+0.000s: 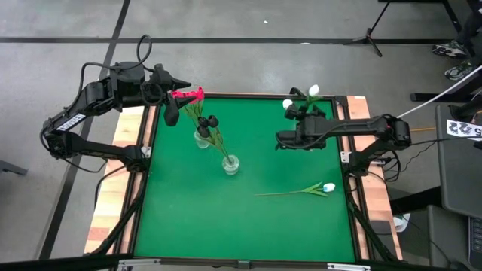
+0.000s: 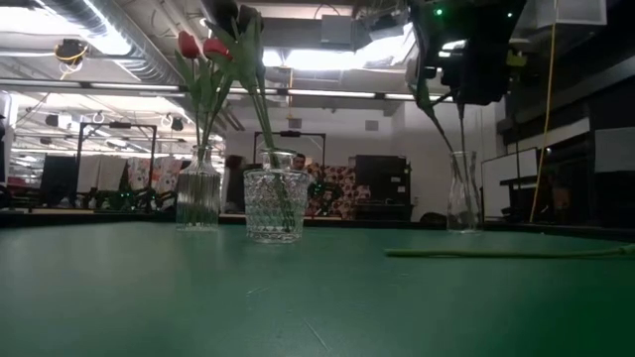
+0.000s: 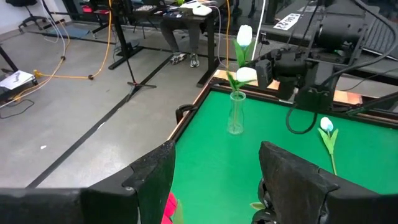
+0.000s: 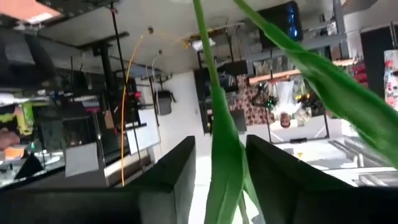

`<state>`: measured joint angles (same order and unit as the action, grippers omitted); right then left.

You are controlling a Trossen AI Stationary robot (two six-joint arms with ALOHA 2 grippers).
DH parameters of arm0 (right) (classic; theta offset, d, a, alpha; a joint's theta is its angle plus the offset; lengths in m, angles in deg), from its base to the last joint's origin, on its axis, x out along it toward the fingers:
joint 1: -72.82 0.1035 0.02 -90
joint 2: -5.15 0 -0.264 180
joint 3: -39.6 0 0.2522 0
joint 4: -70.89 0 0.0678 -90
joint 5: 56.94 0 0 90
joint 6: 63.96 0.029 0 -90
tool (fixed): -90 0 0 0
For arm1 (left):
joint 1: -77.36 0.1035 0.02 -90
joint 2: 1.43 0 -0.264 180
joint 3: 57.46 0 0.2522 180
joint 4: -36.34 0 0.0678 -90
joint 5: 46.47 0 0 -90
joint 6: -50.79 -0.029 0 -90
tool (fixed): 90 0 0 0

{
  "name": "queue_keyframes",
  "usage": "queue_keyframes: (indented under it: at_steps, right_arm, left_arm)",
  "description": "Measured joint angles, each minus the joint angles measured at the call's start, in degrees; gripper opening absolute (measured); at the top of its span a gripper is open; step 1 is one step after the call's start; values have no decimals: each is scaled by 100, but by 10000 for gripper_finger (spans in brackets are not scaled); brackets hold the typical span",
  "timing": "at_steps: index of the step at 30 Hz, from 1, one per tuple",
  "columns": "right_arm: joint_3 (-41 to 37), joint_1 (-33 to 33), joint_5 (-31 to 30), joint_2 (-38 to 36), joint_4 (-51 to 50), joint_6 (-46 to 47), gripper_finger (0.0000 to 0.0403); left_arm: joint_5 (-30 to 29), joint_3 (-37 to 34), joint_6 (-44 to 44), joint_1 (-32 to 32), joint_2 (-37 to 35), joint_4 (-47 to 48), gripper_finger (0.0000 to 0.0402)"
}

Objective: Sort flowers into vase by color
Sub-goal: Put the top white tulip into the top right transparent vase, then put the white tulip into the top right transparent vase

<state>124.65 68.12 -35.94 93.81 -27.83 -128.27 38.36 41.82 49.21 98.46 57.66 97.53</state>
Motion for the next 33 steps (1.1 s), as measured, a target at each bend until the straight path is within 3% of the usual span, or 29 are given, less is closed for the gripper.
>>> queue_keyframes:
  at_steps: [5,14,22,33]
  right_arm:
    - [138,110,191,-41,-57,249,162]
    - [1039,95,1074,-41,-58,602,179]
    - [1670,100,3444,-41,-64,1346,179]
    - [1908,100,5956,-41,-78,2217,179]
  left_arm:
    - [0,0,5,0,0,1,230]
    - [0,0,13,0,0,1,230]
    - [0,0,15,0,0,3,230]
    - [0,0,11,0,0,3,230]
